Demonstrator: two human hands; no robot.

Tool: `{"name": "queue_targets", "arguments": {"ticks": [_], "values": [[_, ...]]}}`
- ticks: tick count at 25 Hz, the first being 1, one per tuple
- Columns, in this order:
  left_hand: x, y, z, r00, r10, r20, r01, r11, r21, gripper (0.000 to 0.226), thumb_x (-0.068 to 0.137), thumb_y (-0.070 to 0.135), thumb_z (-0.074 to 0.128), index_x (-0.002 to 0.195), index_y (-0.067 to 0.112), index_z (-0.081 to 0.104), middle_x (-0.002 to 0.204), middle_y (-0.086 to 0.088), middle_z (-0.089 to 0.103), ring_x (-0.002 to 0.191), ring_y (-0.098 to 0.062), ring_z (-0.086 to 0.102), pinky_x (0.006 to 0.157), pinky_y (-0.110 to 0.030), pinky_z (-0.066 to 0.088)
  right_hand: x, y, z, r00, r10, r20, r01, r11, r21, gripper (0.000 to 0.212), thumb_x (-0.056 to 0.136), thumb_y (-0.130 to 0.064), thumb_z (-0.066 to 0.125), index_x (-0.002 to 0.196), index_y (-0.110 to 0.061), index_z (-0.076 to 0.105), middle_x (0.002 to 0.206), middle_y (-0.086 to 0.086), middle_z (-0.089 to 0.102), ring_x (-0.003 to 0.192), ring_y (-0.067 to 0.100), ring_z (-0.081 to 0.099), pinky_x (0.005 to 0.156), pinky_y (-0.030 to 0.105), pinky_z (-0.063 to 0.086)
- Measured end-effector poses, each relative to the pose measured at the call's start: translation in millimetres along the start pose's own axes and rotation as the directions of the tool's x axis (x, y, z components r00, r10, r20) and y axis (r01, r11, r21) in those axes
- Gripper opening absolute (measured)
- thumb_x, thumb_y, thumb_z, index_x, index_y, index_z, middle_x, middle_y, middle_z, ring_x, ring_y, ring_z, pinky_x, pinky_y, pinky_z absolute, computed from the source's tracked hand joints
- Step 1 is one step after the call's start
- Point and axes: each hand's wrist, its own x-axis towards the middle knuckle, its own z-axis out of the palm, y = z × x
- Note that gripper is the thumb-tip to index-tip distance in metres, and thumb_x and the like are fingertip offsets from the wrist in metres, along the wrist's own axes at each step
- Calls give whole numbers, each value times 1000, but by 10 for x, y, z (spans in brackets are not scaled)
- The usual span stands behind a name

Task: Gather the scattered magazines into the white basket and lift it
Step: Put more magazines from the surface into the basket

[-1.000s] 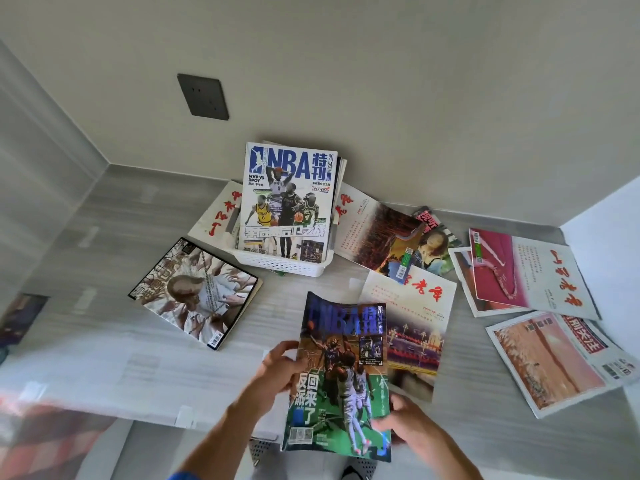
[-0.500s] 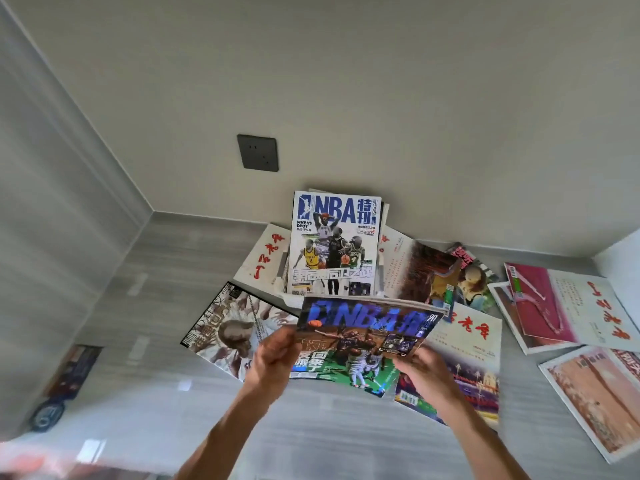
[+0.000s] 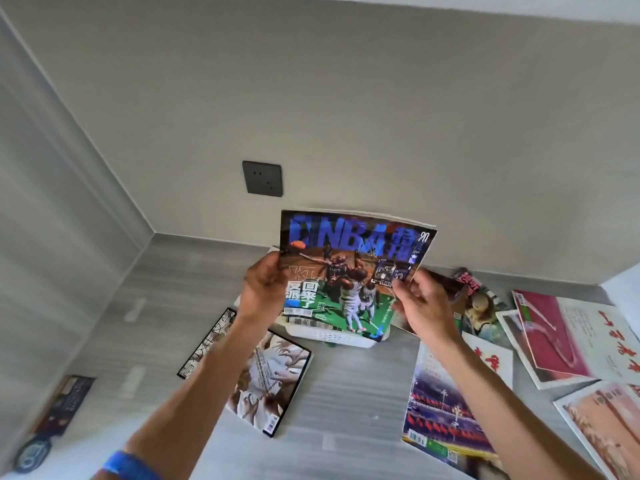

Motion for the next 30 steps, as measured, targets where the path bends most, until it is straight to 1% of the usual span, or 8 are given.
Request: {"name": "queue_targets", "arguments": {"ticks": [4, 9, 13, 16, 21, 25, 27, 30], "values": [[461, -157, 217, 946, -316, -74, 315, 949, -26, 44, 88, -13, 51, 95, 26, 72, 77, 11, 71, 44, 1, 48, 43, -18, 39, 593, -9, 257, 998, 60, -6, -60, 988, -145, 6, 96, -21, 56, 100, -18, 59, 89, -2, 70, 79, 33, 69, 76, 54, 58], [552, -614, 293, 886, -452, -104, 459, 887, 52, 40, 87, -11, 47, 105, 16, 70, 82, -6, 68, 50, -15, 44, 49, -31, 39, 720, 306, 444, 981, 177, 76, -169, 981, -98, 30, 91, -3, 54, 107, -28, 53, 96, -4, 68, 76, 23, 64, 73, 52, 57], [602, -573, 260, 885, -441, -151, 425, 896, -130, 35, 85, -11, 45, 99, 12, 68, 89, -16, 73, 57, -23, 57, 54, -31, 49, 715, 324, 460, 950, 233, 209, -236, 972, -14, 55, 75, 3, 56, 114, -35, 53, 109, -2, 68, 99, 27, 66, 89, 53, 53], [633, -488, 327, 926, -375, -28, 368, 919, -145, 40, 82, -10, 57, 110, 17, 69, 98, -4, 74, 71, -7, 70, 56, -19, 53, 685, 447, 378, 938, 276, 210, -283, 959, 3, 59, 75, 4, 54, 120, -35, 53, 112, -9, 65, 90, 21, 62, 81, 43, 55], [214, -674, 504, 936, -342, -89, 353, 909, 223, 43, 84, -5, 57, 122, 16, 62, 120, -7, 65, 94, -18, 62, 76, -25, 49, 233, 757, 228, 946, 322, -35, -324, 943, -77, 59, 80, -3, 55, 135, -20, 48, 121, -3, 56, 90, 9, 58, 65, 11, 42], [-633, -743, 1005, 961, -276, 21, 274, 958, 81, 35, 85, -6, 61, 89, 28, 68, 88, -4, 72, 72, -16, 59, 63, -23, 46, -848, 1486, -224, 840, 519, -157, -541, 826, -161, 43, 81, -1, 51, 120, -16, 60, 110, 0, 71, 96, 20, 64, 73, 28, 51], [-1085, -850, 1380, 900, -401, 171, 388, 915, 107, 37, 84, -6, 61, 86, 30, 67, 85, -4, 71, 67, -16, 58, 58, -24, 44, -1304, 1814, -499, 771, 593, -232, -636, 740, -221, 44, 82, -3, 53, 124, -16, 58, 123, 3, 67, 109, 21, 62, 86, 30, 50], [-1528, -1047, 1792, 727, -590, 352, 491, 804, 335, 24, 83, 7, 61, 98, 25, 66, 103, -6, 68, 79, -16, 64, 57, -23, 46, -1630, 2126, -837, 816, 545, -192, -553, 640, -533, 47, 89, -17, 58, 134, -23, 48, 141, -1, 52, 123, 19, 53, 99, 31, 47]]}}
